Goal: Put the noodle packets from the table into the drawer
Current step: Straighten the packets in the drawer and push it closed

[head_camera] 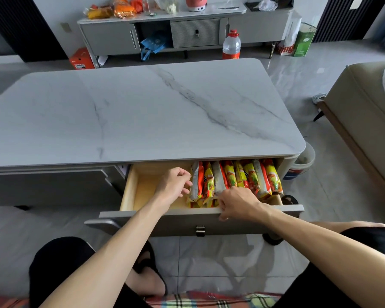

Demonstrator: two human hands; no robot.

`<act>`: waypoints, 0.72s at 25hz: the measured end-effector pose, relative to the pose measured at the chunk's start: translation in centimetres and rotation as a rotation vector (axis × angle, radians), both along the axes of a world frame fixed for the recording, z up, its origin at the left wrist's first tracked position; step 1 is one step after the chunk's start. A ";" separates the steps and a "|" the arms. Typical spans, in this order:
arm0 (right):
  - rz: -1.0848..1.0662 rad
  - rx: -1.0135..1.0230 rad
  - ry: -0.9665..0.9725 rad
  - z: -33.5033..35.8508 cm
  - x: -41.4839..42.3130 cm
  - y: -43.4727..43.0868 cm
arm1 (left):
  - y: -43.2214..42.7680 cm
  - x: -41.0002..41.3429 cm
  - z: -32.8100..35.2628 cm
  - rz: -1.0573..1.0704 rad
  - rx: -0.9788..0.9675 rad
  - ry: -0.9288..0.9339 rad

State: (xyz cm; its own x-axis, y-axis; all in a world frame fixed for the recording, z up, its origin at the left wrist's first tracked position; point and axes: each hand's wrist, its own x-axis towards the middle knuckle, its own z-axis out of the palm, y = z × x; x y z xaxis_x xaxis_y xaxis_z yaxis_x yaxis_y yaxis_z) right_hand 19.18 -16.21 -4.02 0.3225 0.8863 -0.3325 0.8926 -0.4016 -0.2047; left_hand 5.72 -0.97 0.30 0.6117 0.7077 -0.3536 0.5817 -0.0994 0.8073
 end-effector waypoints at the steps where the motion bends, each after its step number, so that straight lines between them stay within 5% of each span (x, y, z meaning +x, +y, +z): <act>1: -0.029 0.046 -0.018 -0.1 0.1 0.3 | 0.1 0.1 0.2 0.001 0.009 -0.003; 7: -0.100 0.164 -0.220 -0.8 1.7 3.2 | 1.3 -0.3 -0.2 0.017 -0.012 0.030; 18: -0.292 0.129 -0.070 -1.7 6.1 7.0 | 2.9 0.6 -1.5 -0.005 -0.095 0.034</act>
